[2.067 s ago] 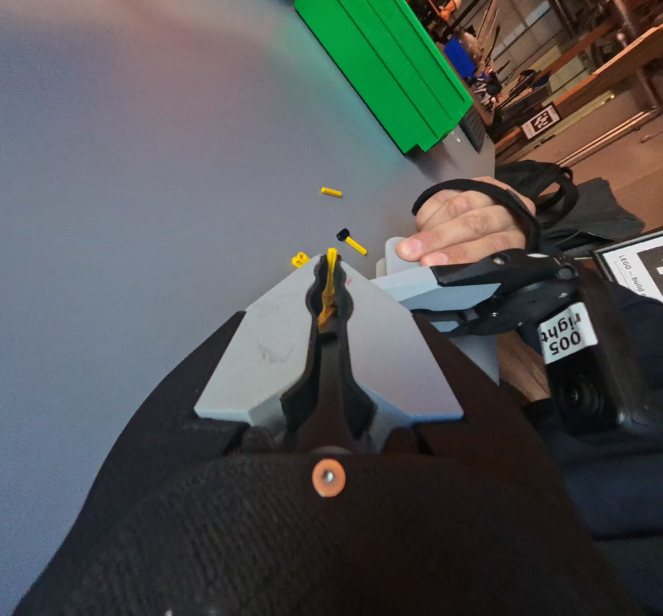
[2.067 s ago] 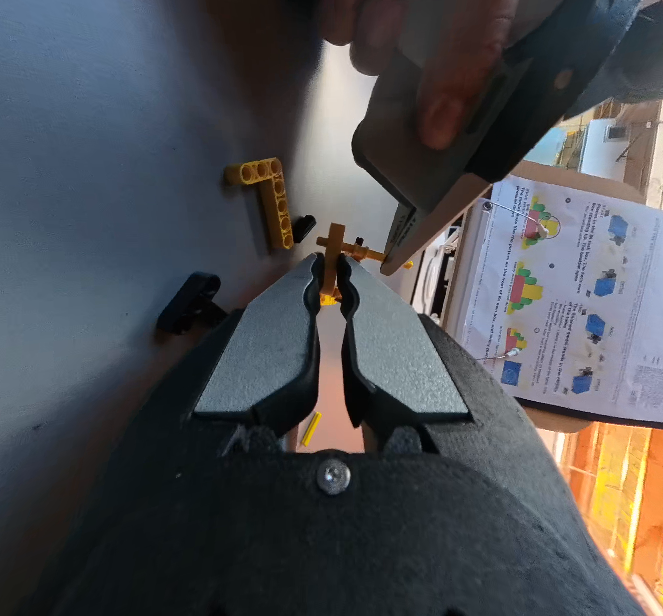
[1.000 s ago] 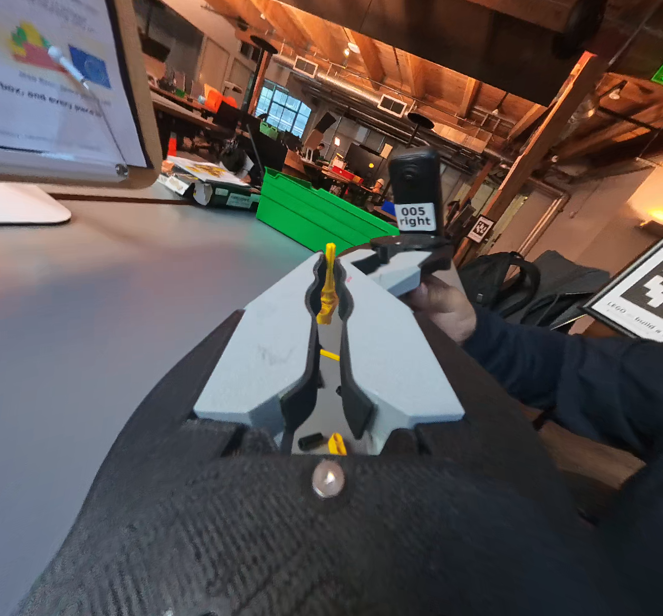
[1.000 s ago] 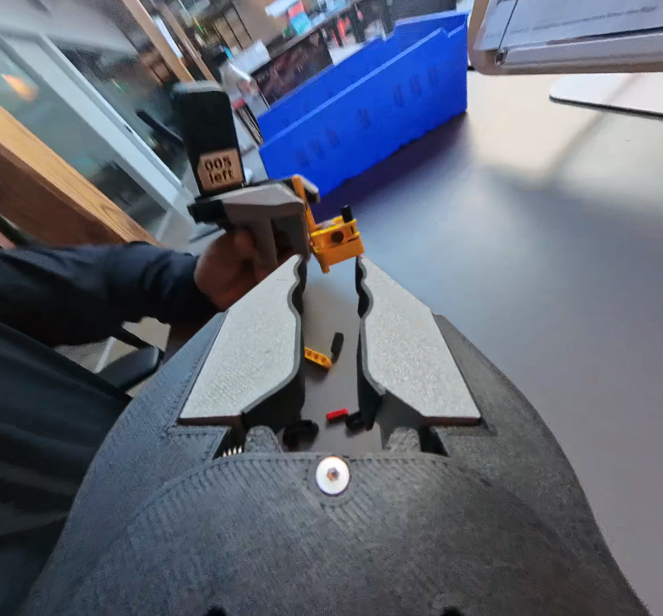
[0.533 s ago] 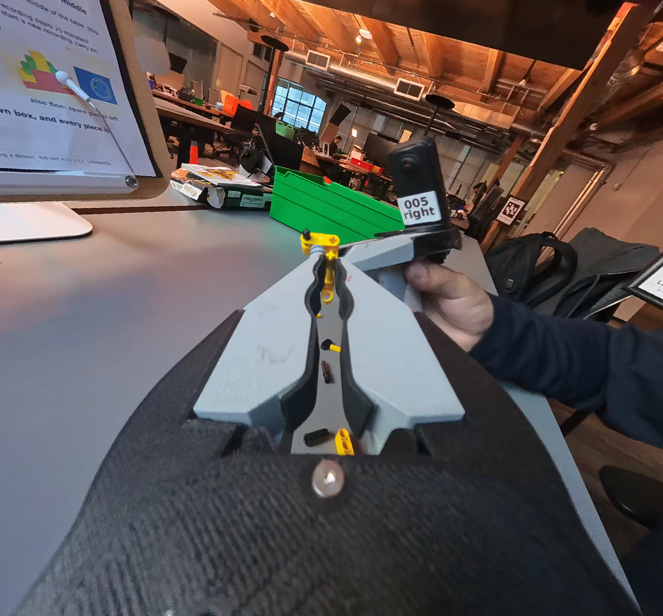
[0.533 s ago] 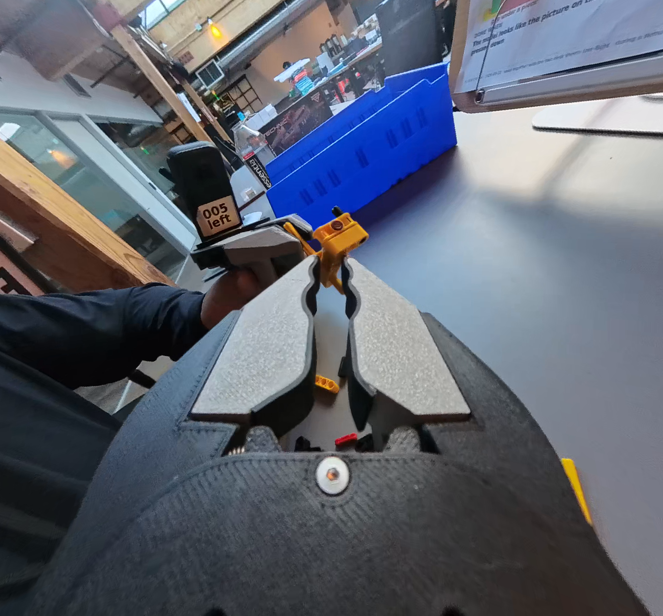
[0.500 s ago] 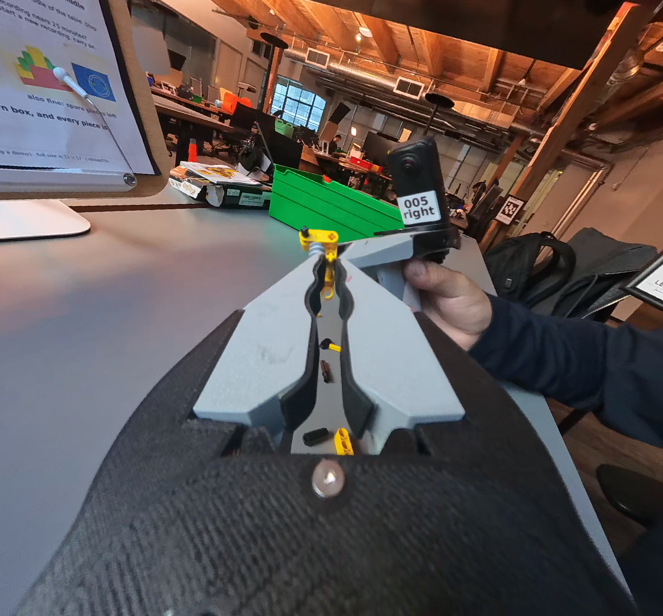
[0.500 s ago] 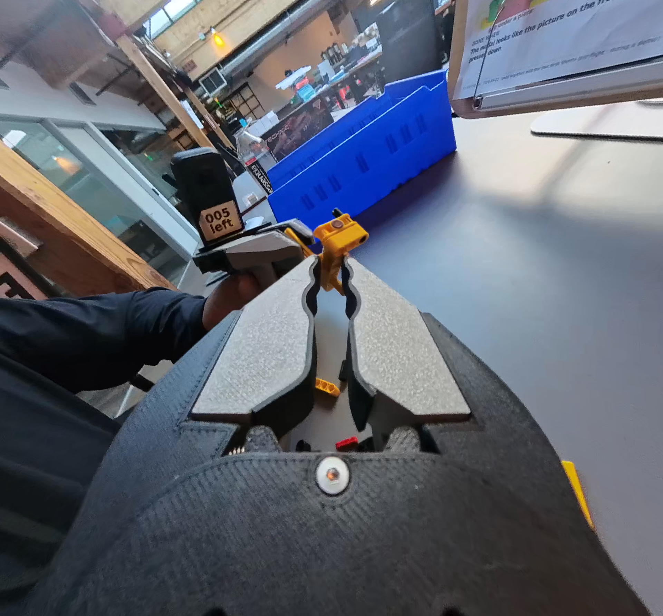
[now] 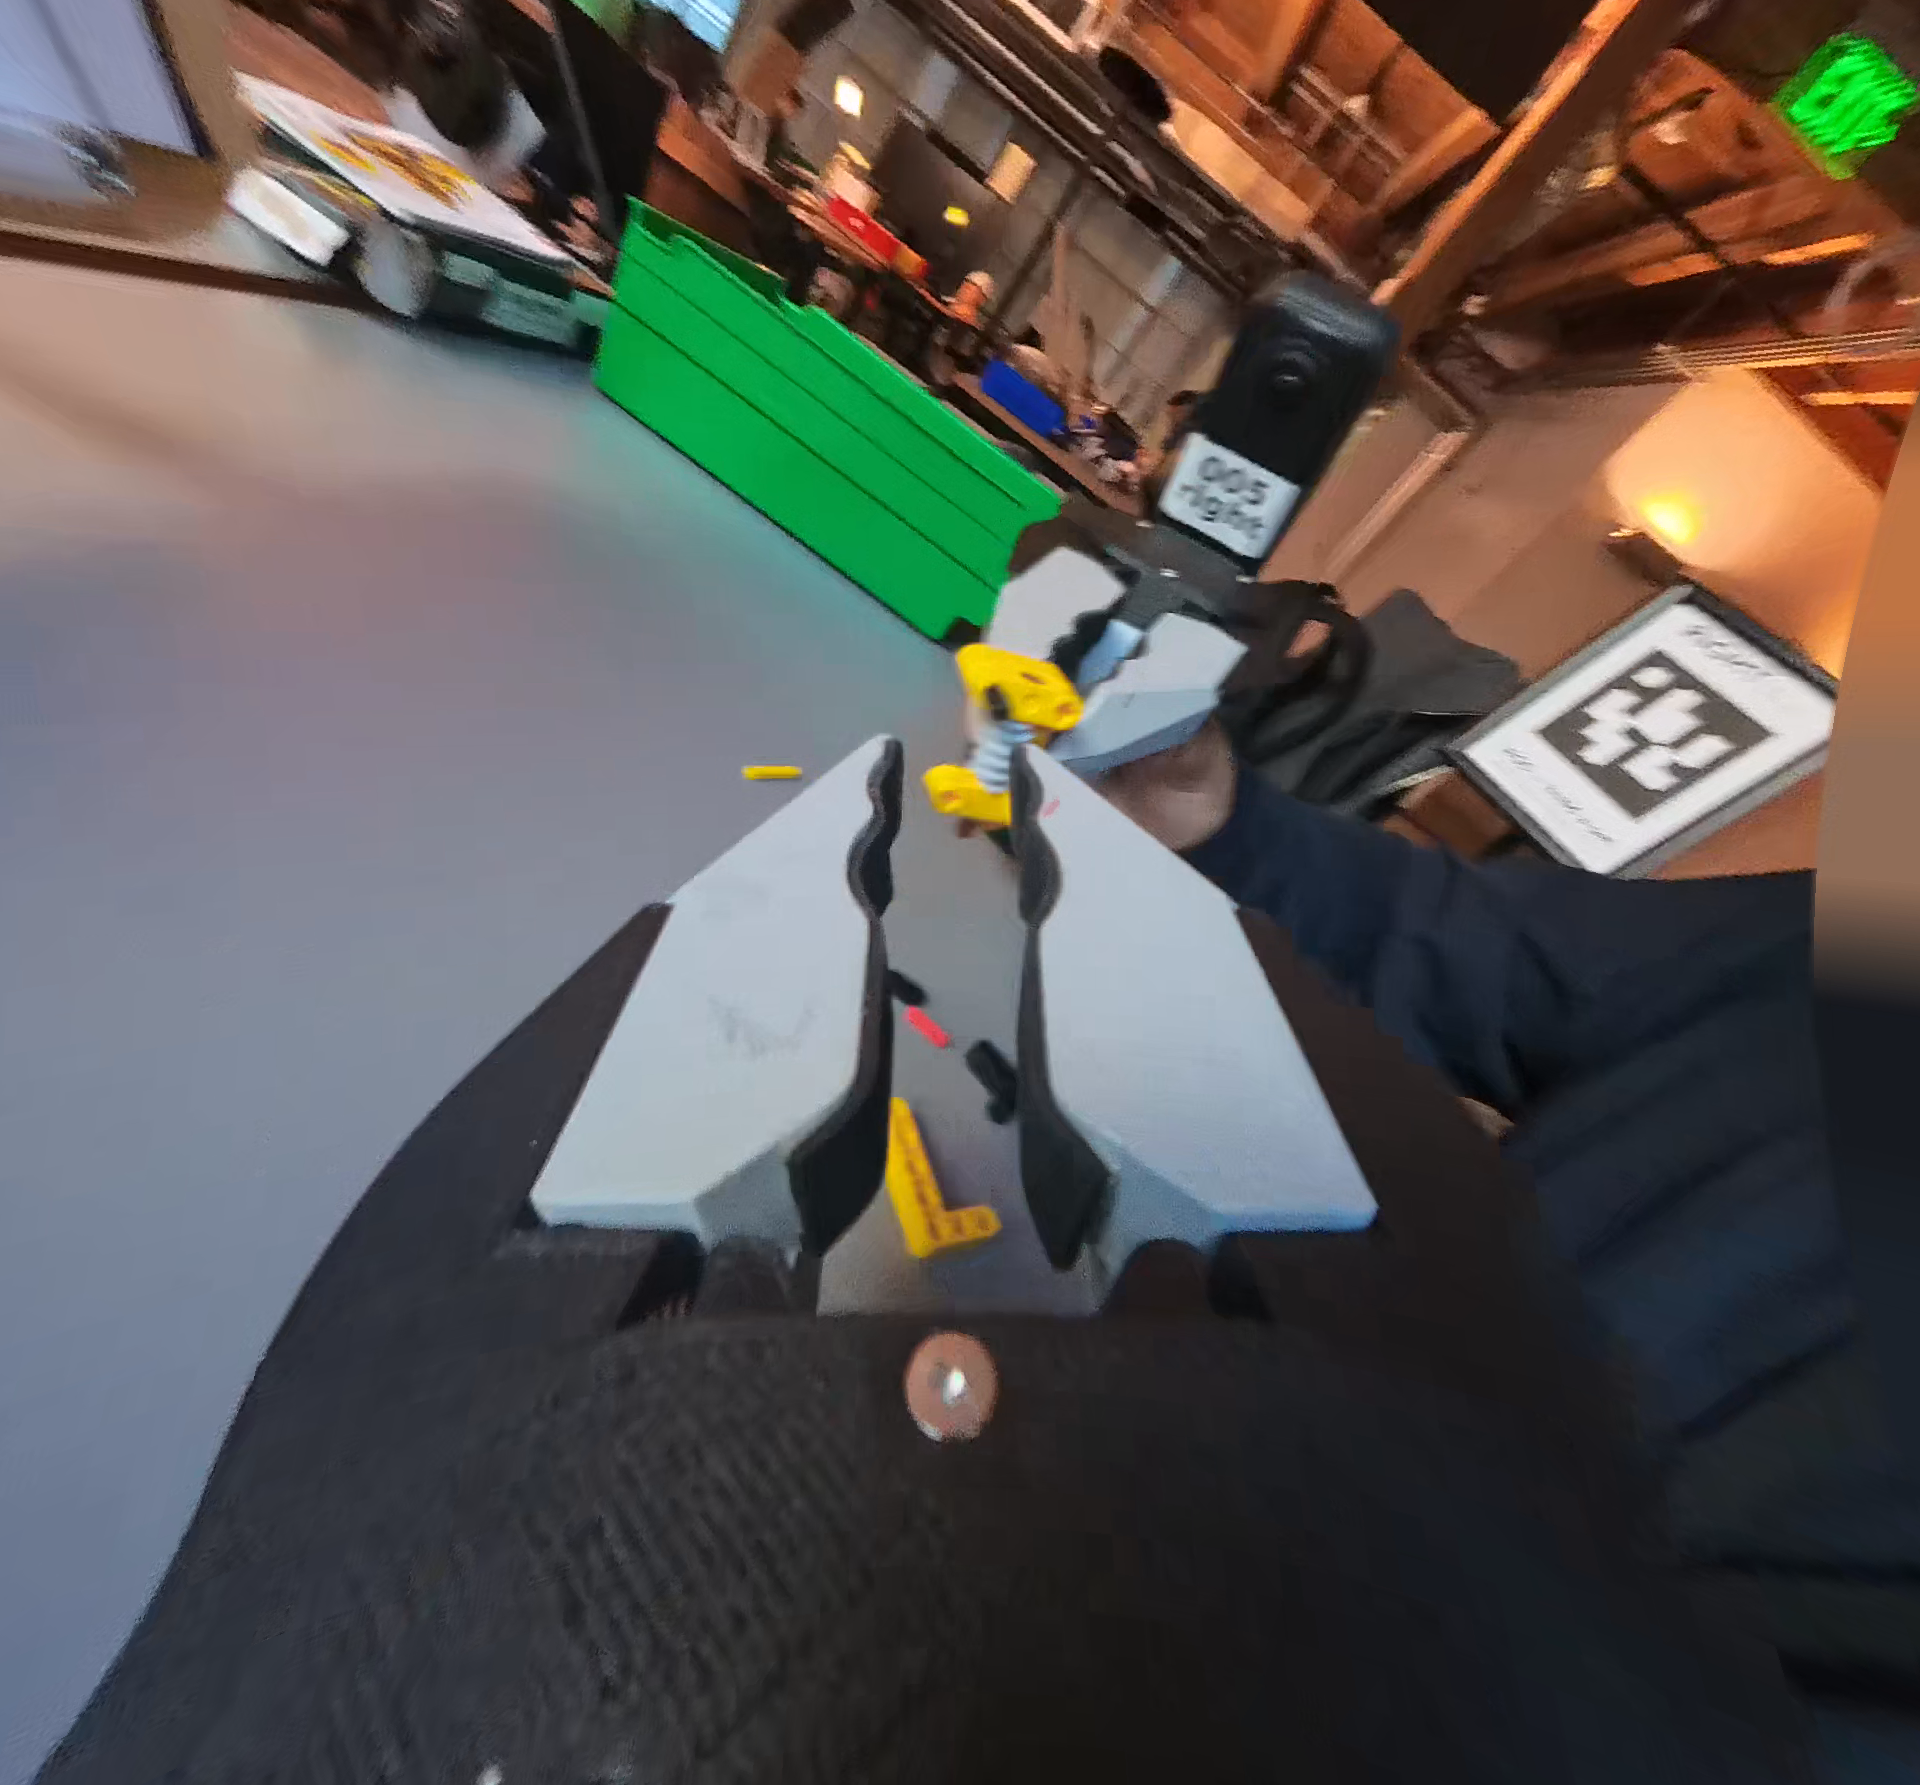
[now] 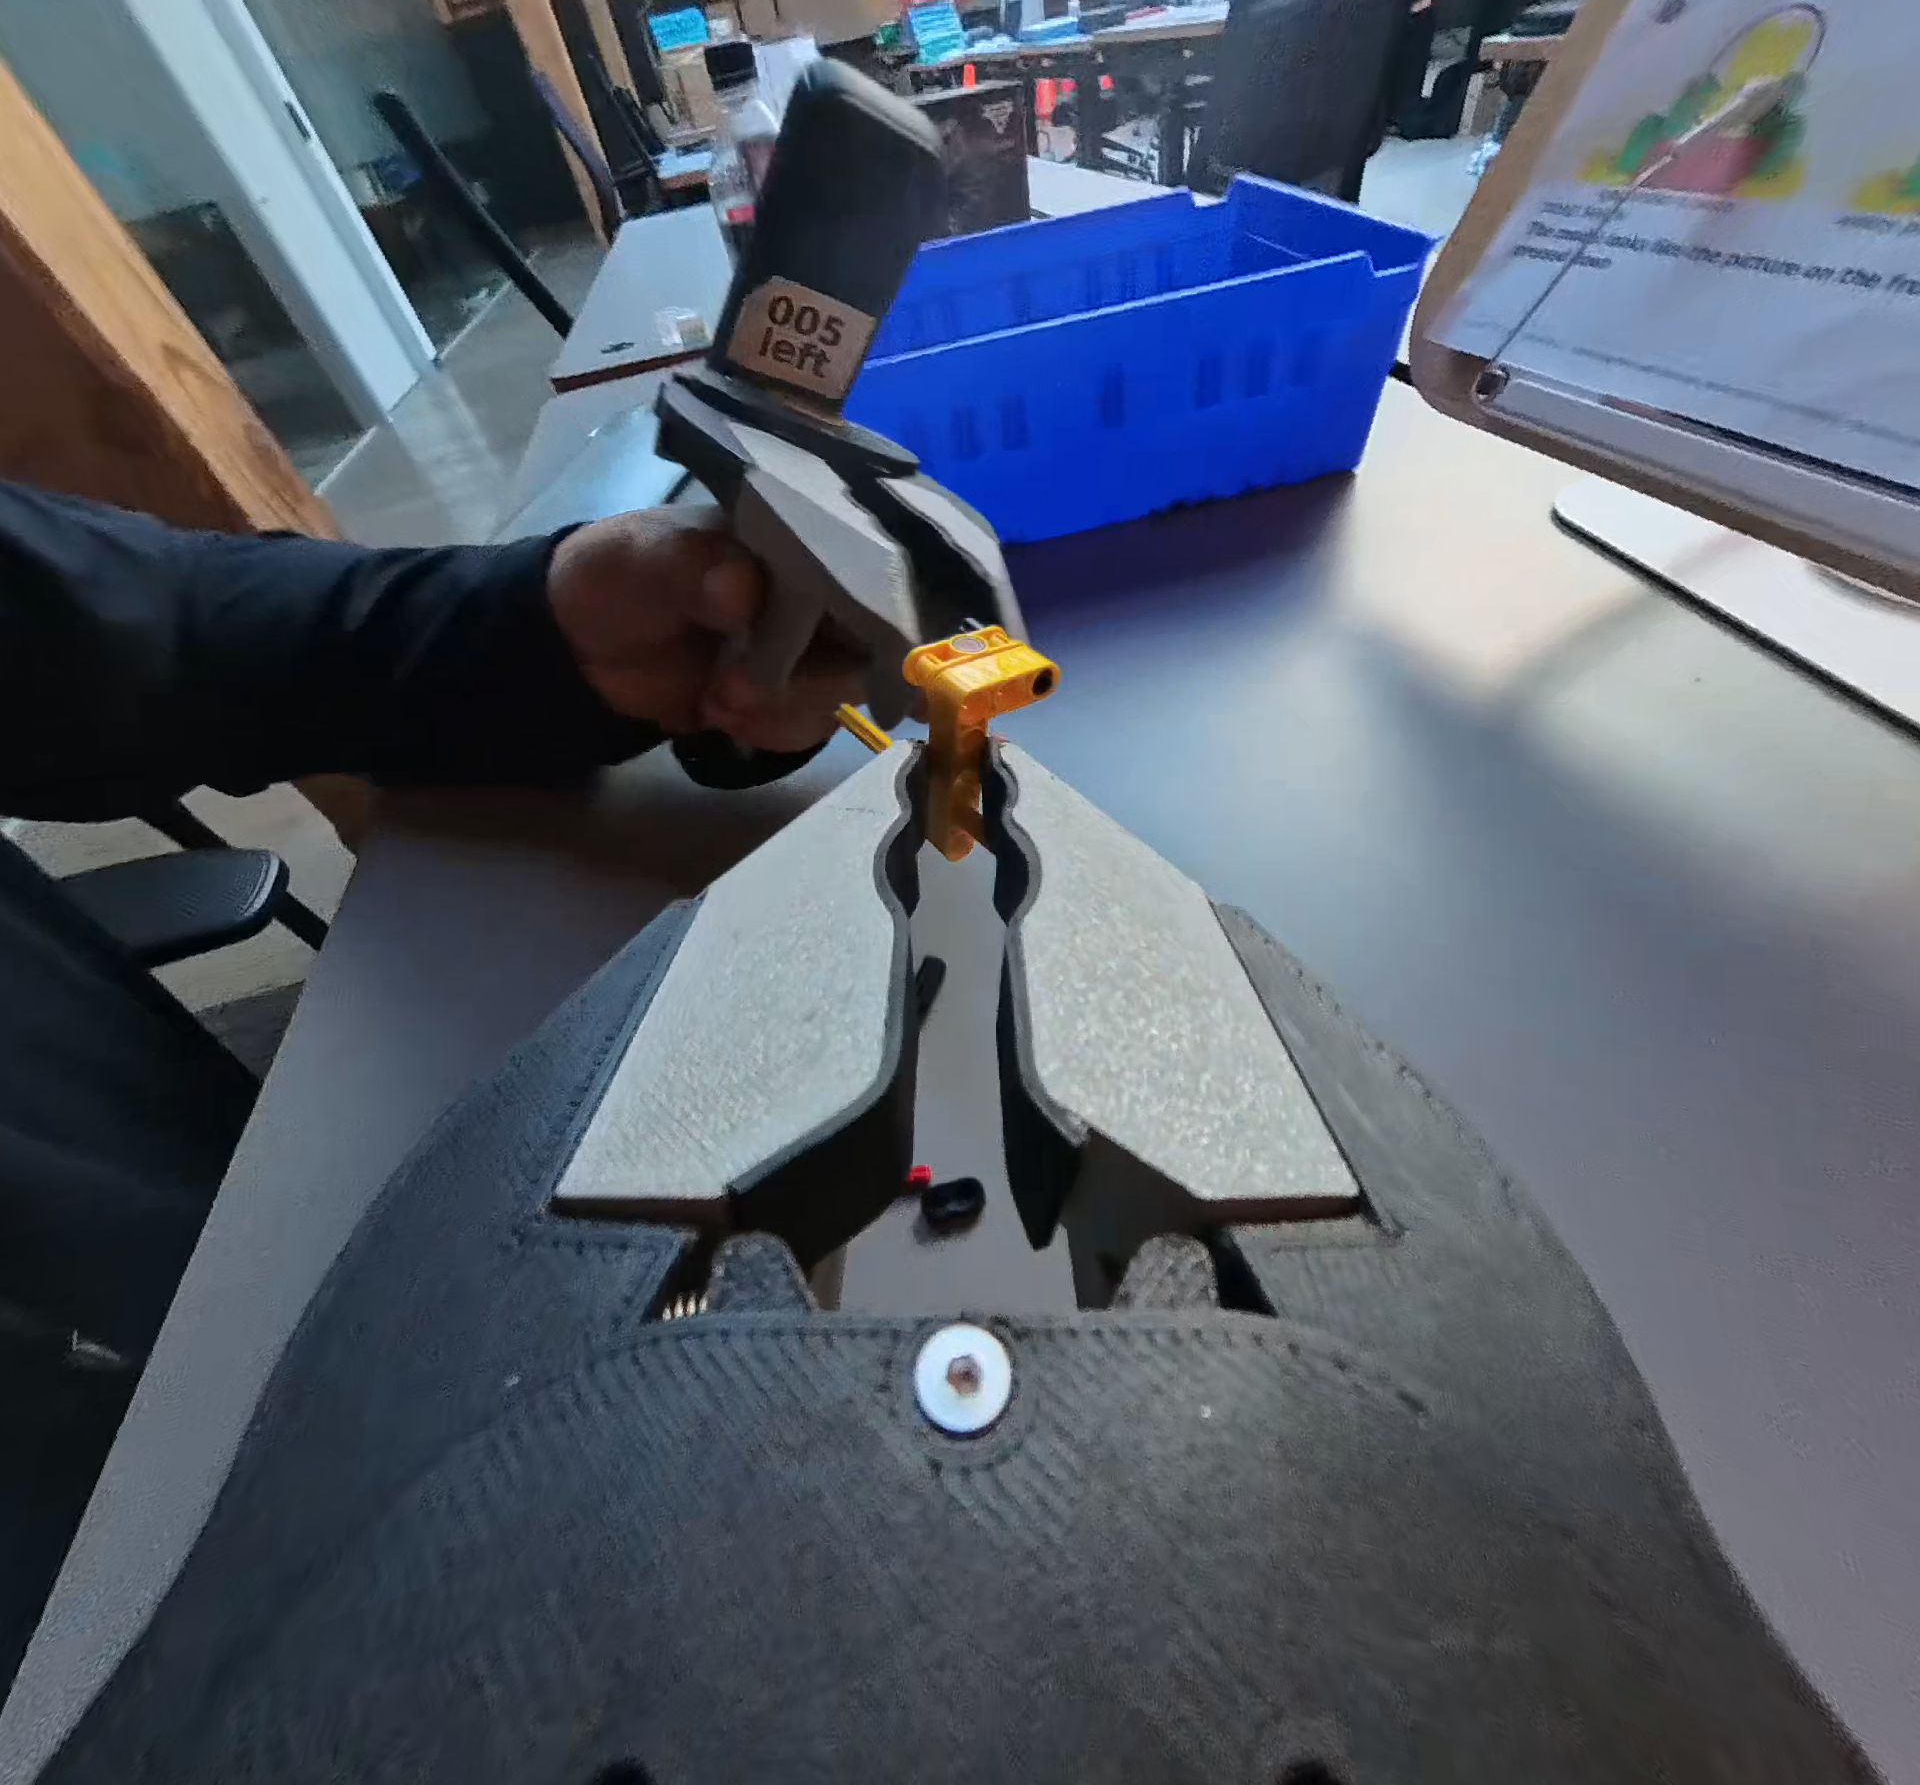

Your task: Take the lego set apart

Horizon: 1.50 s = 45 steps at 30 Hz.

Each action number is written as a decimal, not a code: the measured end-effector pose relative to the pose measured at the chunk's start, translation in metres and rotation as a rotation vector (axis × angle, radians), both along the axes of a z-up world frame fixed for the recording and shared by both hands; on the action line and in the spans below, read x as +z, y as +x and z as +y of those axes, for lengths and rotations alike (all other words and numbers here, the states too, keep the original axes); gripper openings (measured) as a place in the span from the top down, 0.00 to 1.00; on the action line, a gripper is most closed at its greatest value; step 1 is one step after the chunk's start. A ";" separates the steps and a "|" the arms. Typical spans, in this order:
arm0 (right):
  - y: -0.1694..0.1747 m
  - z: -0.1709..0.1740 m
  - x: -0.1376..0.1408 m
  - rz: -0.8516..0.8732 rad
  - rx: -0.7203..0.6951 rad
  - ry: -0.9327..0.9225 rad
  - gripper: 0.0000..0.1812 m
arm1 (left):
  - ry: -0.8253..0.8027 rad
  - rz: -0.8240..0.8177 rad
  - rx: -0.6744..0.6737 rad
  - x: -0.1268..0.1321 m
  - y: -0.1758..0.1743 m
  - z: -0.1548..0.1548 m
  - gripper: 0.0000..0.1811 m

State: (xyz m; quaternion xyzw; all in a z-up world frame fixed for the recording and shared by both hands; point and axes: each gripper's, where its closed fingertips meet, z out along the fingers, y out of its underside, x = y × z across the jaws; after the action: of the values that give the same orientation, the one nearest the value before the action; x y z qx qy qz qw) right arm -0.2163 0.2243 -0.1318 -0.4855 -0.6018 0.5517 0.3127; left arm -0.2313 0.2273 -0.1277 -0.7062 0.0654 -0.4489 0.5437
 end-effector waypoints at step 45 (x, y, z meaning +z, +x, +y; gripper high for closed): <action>-0.033 0.036 -0.014 -0.016 -0.206 -0.284 0.97 | 0.166 0.347 0.139 -0.015 0.001 0.019 0.96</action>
State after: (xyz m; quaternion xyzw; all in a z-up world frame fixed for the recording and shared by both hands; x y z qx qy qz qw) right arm -0.2490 0.2604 -0.1453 -0.5883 -0.4673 0.5924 0.2908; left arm -0.2308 0.2459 -0.1423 -0.7284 0.1459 -0.2751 0.6103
